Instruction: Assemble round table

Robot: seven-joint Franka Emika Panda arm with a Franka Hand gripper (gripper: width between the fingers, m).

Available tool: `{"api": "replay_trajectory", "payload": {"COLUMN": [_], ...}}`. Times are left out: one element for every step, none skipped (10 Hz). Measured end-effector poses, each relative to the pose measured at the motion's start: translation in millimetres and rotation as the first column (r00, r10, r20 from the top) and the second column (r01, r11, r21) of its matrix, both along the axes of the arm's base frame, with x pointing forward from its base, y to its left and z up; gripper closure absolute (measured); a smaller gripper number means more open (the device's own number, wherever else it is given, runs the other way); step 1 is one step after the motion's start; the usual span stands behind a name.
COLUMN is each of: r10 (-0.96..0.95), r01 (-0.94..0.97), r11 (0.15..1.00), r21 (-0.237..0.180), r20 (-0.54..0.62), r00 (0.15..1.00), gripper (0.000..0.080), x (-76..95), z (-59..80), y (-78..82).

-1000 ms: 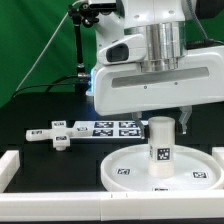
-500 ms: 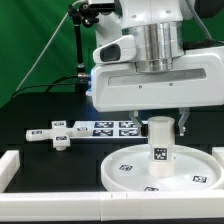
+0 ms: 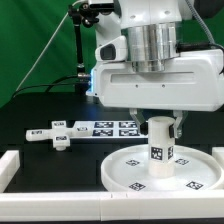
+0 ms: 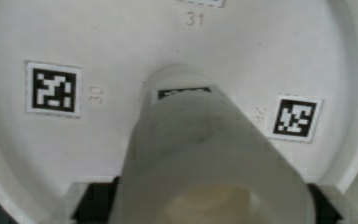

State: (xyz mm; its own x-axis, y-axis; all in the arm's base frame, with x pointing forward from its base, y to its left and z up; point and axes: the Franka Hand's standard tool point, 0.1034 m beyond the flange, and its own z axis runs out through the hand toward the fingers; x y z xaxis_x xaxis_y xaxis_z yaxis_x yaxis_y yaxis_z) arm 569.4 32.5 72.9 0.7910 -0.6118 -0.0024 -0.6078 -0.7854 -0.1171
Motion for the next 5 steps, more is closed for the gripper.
{"api": "replay_trajectory", "payload": {"r10": [0.006,0.006,0.065,0.142,0.199], "r01": [-0.006,-0.006,-0.065,-0.142,-0.198], "r11": [1.000,1.000,0.998,0.990,0.980], "r21": [0.000,0.000,-0.007,-0.016,-0.030], "r20": [0.000,0.000,0.007,0.019,0.042], "r00": [1.000,1.000,0.998,0.990,0.979], "gripper": [0.0256,0.0184,0.0184,0.0156,0.0152], "x": [-0.1,-0.1,-0.2,-1.8,-5.5], "z": [-0.2,-0.2,0.5,3.0,8.0], "y": [0.3,0.4,-0.1,0.3,3.7]}}
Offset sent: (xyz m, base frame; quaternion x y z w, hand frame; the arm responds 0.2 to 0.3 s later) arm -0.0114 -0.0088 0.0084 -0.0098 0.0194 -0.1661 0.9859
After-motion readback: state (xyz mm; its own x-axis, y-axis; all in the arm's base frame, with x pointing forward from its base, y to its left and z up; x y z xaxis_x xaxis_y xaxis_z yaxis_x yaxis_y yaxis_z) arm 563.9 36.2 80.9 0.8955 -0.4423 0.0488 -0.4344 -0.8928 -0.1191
